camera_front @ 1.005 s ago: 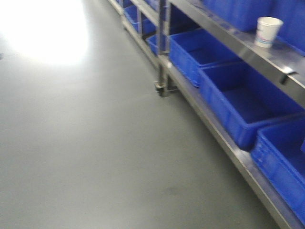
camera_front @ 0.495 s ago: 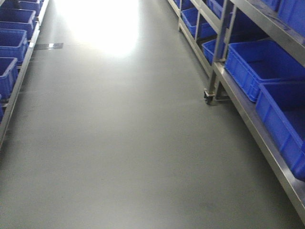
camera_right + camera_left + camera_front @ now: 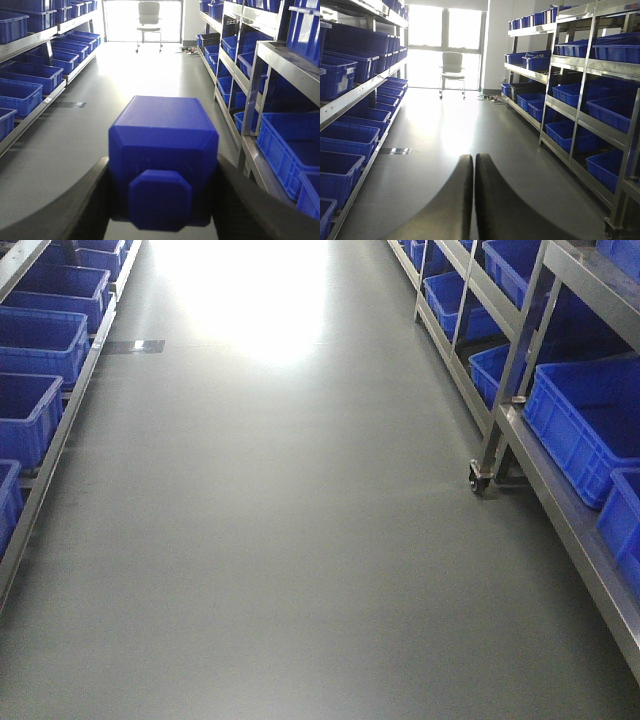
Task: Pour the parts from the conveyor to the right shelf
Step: 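Turn into the aisle between shelves of blue bins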
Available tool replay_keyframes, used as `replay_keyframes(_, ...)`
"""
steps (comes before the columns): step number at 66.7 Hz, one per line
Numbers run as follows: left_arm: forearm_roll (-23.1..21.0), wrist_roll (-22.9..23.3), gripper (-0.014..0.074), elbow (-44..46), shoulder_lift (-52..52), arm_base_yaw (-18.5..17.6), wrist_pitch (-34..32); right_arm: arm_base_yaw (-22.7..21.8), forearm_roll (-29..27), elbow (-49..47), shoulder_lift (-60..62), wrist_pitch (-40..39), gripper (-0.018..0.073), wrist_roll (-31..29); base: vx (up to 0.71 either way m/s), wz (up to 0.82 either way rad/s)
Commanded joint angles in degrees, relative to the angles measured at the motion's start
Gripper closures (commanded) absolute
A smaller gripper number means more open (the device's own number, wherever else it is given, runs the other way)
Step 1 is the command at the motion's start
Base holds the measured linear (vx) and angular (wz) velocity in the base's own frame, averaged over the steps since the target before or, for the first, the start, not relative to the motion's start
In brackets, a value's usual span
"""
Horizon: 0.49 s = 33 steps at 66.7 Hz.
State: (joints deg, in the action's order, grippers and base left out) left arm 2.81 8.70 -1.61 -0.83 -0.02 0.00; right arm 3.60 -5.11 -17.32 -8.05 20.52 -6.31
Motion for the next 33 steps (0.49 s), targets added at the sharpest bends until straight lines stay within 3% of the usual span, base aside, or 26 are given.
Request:
replay_keyframes(1,-0.5,0.4,0.0603,-1.5,-0.5,-0.1,-4.5,-0.2,-0.1,-1.6,-0.7,-4.5,0.0564,-0.3,0.48,-0.08)
replay_keyframes(33,-0.5,0.4,0.0603,-1.5,-0.5,-0.1,-4.5,-0.2,-0.1,-1.6,-0.7,-4.5,0.0564,-0.3,0.53,-0.01)
